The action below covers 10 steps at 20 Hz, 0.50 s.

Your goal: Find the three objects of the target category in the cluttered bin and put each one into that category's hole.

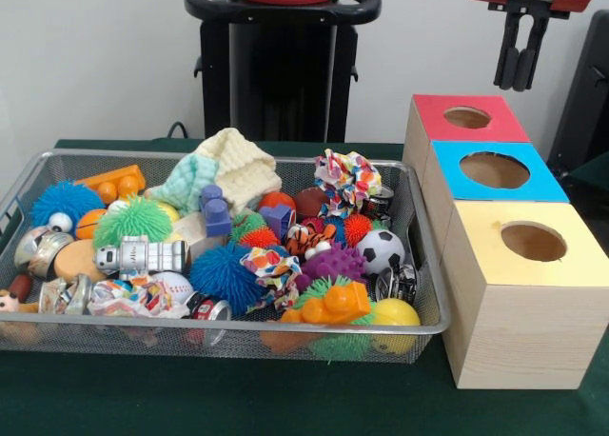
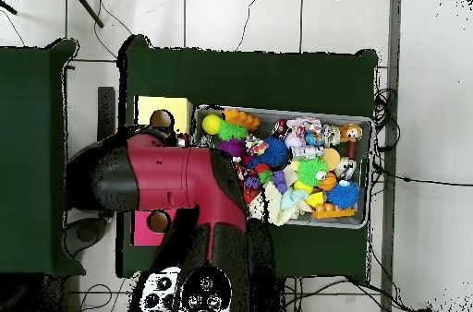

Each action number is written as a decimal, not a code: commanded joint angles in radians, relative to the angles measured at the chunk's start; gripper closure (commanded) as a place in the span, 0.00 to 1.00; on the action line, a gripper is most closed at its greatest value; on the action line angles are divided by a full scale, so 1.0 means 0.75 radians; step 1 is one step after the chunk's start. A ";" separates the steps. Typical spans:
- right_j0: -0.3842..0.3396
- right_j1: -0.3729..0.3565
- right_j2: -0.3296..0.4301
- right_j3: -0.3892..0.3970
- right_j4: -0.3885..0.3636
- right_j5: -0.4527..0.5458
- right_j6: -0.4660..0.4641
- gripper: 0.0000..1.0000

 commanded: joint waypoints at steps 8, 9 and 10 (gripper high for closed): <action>-0.033 0.059 0.030 -0.008 -0.028 0.087 0.140 1.00; -0.036 0.059 0.035 0.002 -0.024 0.077 0.141 1.00; -0.035 0.058 0.033 -0.002 -0.027 0.080 0.139 1.00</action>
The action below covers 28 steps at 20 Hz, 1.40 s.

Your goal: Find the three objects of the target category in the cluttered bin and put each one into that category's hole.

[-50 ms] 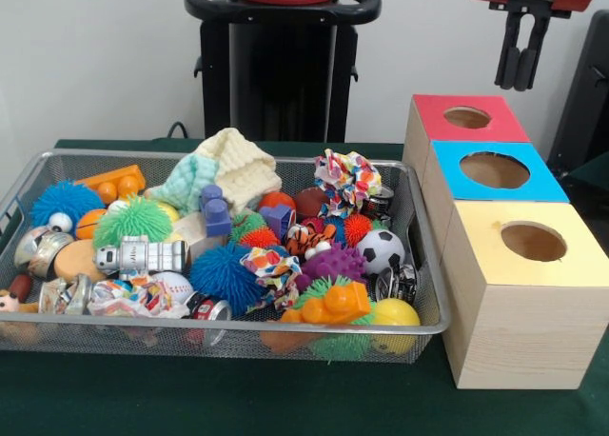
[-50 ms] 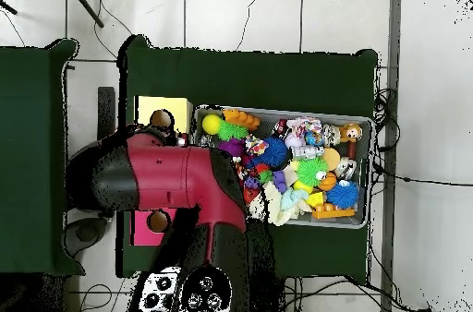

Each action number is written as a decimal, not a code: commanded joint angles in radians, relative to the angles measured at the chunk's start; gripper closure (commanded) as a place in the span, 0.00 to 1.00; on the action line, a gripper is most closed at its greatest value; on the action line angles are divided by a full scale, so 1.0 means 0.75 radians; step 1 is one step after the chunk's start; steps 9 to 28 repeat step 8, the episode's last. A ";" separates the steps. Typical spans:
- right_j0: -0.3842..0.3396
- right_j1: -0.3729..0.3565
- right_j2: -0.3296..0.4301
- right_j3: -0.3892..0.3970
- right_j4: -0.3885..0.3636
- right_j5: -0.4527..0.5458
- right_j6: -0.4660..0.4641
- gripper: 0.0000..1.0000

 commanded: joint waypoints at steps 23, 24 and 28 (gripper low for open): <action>-0.034 0.051 0.026 -0.005 -0.034 0.098 0.132 1.00; -0.034 0.051 0.026 -0.005 -0.034 0.098 0.132 1.00; -0.034 0.051 0.026 -0.005 -0.034 0.098 0.132 1.00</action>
